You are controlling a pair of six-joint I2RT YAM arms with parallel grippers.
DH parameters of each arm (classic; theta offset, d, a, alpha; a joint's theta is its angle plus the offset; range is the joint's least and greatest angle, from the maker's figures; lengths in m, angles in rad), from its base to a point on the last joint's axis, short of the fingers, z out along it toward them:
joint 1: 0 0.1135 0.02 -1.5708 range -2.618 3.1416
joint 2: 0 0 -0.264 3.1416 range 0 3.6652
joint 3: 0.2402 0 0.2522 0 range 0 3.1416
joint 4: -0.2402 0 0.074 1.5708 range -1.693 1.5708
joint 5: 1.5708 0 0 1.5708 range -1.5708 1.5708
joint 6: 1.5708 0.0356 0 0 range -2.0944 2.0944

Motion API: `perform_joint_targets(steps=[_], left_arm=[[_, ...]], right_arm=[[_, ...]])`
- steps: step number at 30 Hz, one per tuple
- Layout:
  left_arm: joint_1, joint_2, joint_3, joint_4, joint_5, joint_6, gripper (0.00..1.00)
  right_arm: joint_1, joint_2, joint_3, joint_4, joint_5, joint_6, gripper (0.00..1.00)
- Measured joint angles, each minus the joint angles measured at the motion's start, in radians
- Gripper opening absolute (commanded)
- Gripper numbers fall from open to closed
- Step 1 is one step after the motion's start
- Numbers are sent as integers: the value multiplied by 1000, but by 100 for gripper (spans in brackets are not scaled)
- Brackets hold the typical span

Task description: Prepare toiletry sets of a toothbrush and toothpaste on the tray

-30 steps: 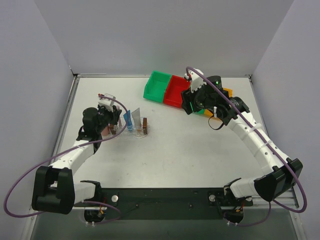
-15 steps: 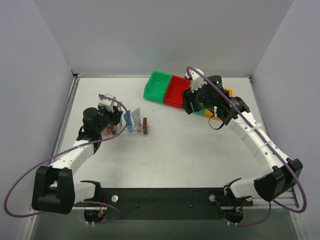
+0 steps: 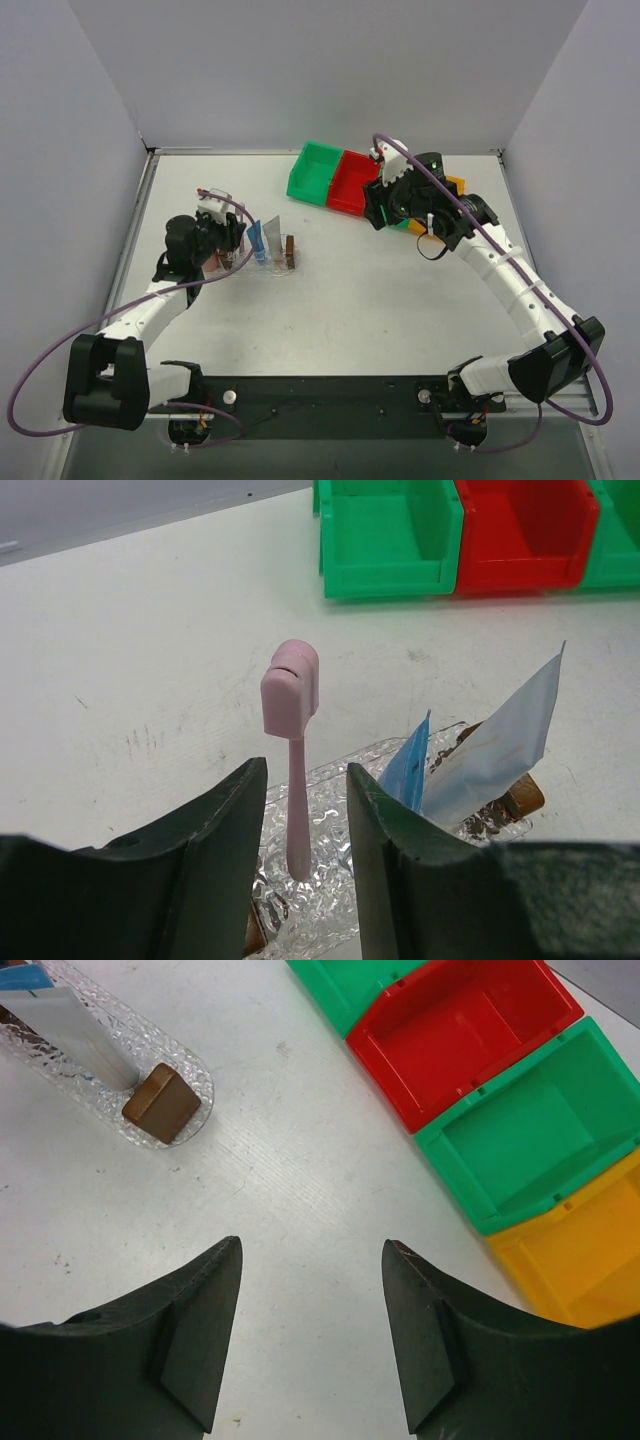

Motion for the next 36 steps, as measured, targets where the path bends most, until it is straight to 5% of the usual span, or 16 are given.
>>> perform_joint_targets(steps=[8,27,30,32,36], left_arm=[[0,-40,0,-24,0,4,63],[14,-204,64,-220,-57,24,66],[22,-229,95,-272,-77,24,76],[27,-244,131,-327,-94,33,82],[32,-253,229,-435,-136,53,88]], right_arm=[[-5,0,-5,0,-1,4,53],[-6,6,-5,4,1,6,55],[-5,5,-12,21,19,6,56],[-5,5,-24,34,40,3,70],[-5,-14,-63,66,95,-8,74]])
